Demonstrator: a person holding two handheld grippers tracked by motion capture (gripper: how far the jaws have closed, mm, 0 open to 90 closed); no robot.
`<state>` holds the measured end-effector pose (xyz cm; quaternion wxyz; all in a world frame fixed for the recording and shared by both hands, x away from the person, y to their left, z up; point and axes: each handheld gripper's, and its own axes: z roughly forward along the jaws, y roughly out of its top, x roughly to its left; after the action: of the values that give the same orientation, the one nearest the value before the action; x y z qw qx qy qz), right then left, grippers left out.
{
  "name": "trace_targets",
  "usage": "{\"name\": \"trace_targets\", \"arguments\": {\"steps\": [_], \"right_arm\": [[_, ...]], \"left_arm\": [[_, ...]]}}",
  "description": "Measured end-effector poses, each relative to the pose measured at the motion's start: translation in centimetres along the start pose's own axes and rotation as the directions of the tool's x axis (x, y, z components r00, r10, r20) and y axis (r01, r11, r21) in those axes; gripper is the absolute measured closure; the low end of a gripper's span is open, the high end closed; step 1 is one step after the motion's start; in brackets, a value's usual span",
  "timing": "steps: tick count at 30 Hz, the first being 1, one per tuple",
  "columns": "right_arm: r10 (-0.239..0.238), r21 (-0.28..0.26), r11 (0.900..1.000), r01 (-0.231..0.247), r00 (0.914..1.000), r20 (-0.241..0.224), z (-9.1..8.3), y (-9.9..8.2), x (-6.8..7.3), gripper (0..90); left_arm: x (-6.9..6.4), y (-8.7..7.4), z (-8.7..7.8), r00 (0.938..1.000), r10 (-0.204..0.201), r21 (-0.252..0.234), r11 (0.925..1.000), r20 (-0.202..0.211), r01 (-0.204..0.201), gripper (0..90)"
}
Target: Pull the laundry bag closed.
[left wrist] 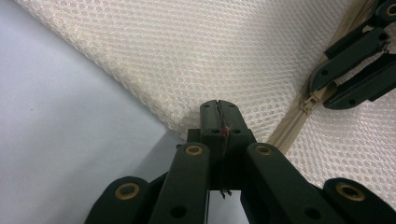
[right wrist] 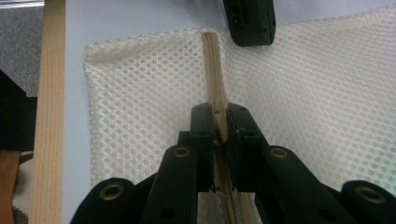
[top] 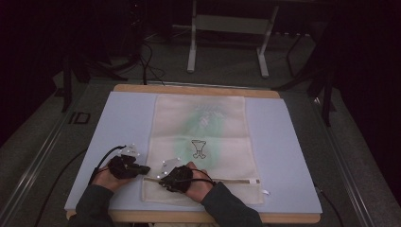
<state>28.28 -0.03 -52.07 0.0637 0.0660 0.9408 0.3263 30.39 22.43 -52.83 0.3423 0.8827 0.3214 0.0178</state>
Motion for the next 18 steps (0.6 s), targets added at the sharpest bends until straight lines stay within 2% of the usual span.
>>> {"name": "trace_targets", "arguments": {"steps": [18], "right_arm": [[0.005,0.009,1.0,-0.005,0.9999,0.009,-0.84,-1.01,-0.01,82.0]], "left_arm": [[0.0,-0.02,0.0,1.0,-0.001,-0.001,1.0,0.0,0.001,90.0]]}}
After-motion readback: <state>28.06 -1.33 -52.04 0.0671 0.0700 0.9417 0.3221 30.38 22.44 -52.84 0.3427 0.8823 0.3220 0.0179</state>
